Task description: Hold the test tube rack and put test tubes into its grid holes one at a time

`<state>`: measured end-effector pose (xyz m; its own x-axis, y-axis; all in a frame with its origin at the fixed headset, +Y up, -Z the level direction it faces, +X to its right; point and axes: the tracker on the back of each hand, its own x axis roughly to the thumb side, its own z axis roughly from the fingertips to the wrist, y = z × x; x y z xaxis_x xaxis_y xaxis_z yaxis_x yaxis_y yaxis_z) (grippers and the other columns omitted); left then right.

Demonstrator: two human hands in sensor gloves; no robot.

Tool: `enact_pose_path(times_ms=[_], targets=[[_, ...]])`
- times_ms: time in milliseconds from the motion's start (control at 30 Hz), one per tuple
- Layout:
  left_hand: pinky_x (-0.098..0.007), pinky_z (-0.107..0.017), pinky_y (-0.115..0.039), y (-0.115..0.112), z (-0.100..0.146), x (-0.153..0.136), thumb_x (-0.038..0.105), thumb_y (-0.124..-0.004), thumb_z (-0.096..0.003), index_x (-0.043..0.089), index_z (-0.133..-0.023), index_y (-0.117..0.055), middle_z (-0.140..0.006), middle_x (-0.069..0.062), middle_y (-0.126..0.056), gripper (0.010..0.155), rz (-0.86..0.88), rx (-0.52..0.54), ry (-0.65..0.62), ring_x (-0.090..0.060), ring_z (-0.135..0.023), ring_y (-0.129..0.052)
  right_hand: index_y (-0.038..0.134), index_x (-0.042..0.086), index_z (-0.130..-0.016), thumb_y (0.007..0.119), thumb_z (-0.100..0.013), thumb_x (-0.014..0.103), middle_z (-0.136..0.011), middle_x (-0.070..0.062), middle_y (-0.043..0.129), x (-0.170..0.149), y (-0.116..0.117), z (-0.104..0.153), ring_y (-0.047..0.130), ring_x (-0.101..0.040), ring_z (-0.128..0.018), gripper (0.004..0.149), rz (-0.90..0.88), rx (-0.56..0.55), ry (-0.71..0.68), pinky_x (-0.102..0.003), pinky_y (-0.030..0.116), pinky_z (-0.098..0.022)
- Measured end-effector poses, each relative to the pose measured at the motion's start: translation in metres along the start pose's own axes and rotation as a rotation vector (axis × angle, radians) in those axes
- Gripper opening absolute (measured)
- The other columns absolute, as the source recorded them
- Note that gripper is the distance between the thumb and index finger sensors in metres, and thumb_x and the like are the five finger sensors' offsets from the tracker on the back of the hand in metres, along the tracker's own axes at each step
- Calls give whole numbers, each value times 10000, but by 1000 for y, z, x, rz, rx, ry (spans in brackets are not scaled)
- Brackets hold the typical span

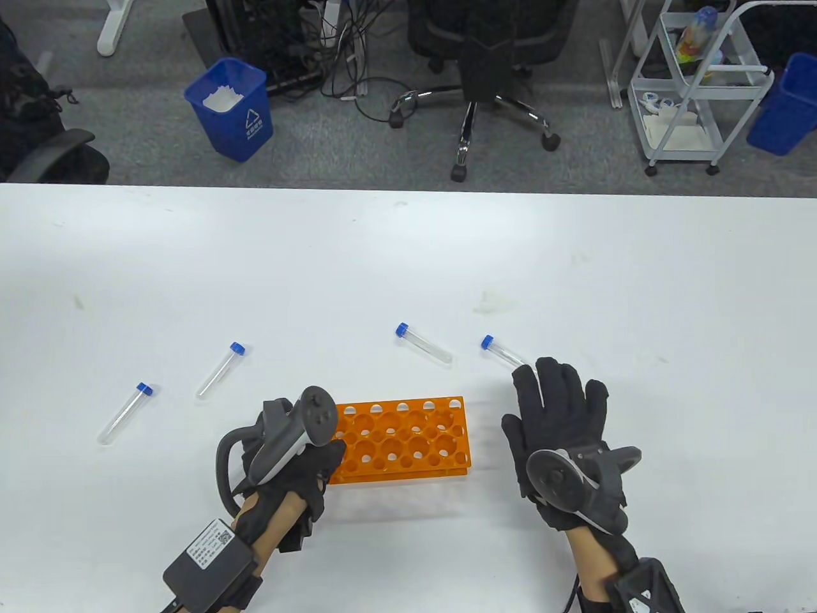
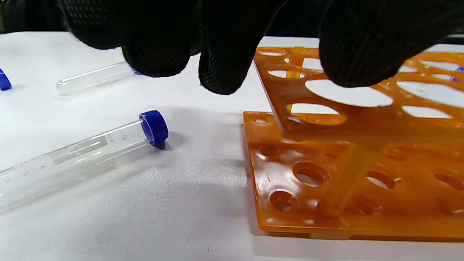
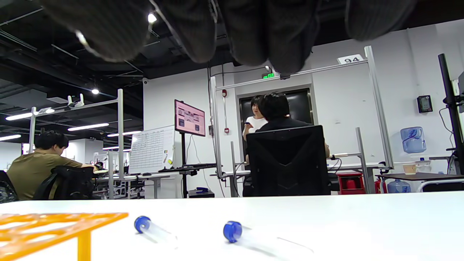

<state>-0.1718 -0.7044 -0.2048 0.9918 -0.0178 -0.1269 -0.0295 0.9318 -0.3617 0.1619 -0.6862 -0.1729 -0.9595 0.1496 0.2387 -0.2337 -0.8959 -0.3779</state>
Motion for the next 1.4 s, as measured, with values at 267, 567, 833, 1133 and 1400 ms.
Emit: enact_pose_path(times_ms=[267,567,833,1133,1400], targets=[[-450,-516,-755,-4,-12,0,564,-865,-365,-23,-726,-937,-1031,-185,-611,692,44,-17,34,-378,-721,-849,578,188,-1028,703,-441,468,-1123,-221,553,-1,-1,1,616,-523,-985,662,-13,-5,7,-822,474,-626],[-456,-522,-820,-1,-13,-13,572,-853,-366,136,-679,-896,-1030,-231,-603,538,255,-51,-49,-405,-754,-893,579,186,-1028,703,-441,466,-1122,-225,551,-2,-1,1,619,-524,-982,662,-19,13,7,-814,491,-627],[-515,-476,-960,-13,-21,-36,489,-798,-420,166,-686,-763,-971,-318,-556,419,1027,-326,-188,-509,-740,-978,580,188,-1027,702,-441,466,-1121,-226,552,-1,1,0,623,-525,-979,659,-12,32,9,-806,508,-627],[-450,-433,-969,-11,-23,-77,534,-801,-441,220,-706,-799,-942,-301,-640,411,1410,-339,-322,-399,-637,-1051,583,185,-1026,702,-443,463,-1119,-228,553,-9,2,-2,631,-525,-974,657,-45,48,51,-803,517,-626],[-447,-445,-963,-12,-15,-111,537,-802,-440,216,-744,-808,-947,-298,-637,442,1529,-212,-390,-396,-649,-1042,634,172,-998,750,-439,370,-1104,-227,587,-29,-5,-11,695,-509,-945,605,-65,27,144,-761,593,-633]])
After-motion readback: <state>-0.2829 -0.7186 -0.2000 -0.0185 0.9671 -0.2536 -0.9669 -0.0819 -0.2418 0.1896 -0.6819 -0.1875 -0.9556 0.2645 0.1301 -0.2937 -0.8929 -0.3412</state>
